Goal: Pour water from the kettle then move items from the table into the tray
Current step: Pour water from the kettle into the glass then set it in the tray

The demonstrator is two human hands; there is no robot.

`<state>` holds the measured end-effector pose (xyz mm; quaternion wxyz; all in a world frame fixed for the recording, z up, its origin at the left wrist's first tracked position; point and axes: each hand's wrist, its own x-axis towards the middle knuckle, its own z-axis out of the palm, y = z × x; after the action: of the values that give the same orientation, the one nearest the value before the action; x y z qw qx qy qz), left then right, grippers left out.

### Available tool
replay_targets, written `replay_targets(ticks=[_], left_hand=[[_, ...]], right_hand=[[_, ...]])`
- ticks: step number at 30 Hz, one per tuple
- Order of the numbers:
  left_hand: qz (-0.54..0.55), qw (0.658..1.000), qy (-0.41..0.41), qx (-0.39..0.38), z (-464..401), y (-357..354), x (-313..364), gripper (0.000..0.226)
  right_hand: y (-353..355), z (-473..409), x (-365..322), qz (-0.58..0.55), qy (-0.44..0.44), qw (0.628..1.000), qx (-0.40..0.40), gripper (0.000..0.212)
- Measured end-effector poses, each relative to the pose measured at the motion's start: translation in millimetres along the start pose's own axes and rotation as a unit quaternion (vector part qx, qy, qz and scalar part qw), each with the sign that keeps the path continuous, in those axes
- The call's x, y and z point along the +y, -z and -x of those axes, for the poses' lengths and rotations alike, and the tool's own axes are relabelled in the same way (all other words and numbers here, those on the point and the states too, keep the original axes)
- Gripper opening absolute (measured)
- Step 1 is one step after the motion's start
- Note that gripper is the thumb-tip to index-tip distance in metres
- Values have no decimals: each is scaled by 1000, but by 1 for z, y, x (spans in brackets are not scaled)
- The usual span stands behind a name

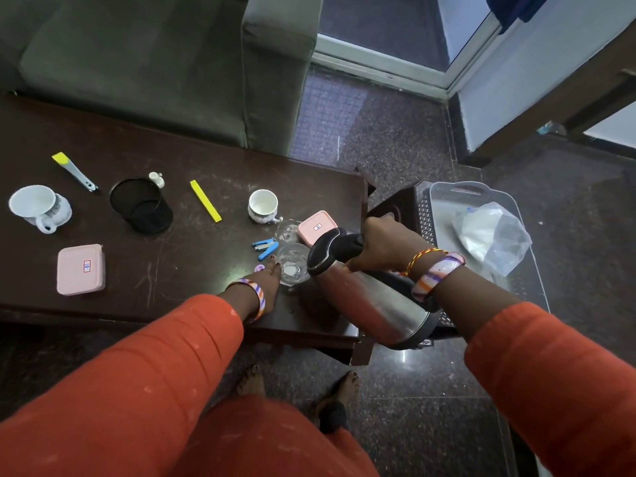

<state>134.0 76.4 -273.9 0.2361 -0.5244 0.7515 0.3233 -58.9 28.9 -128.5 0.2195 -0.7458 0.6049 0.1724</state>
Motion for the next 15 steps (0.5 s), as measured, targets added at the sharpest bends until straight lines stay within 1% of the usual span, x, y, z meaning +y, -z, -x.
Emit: replay_targets(ticks=[8,12,14,15], left_hand=[[-35,999,-11,7,3,-4,-1,74],[-60,998,-13,1,3,-5,-2,75],[-69,998,-15,0,3,-6,-2,76],[-72,997,-16,1,3,-6,-3,77]], right_hand=[[3,3,-7,16,-4,1000,-7,58],[4,4,-10,18,-14,1000,-12,52],[5,4,-12,16,-18,1000,-10,45],[5,5,-14,14,-19,1000,-10,46]])
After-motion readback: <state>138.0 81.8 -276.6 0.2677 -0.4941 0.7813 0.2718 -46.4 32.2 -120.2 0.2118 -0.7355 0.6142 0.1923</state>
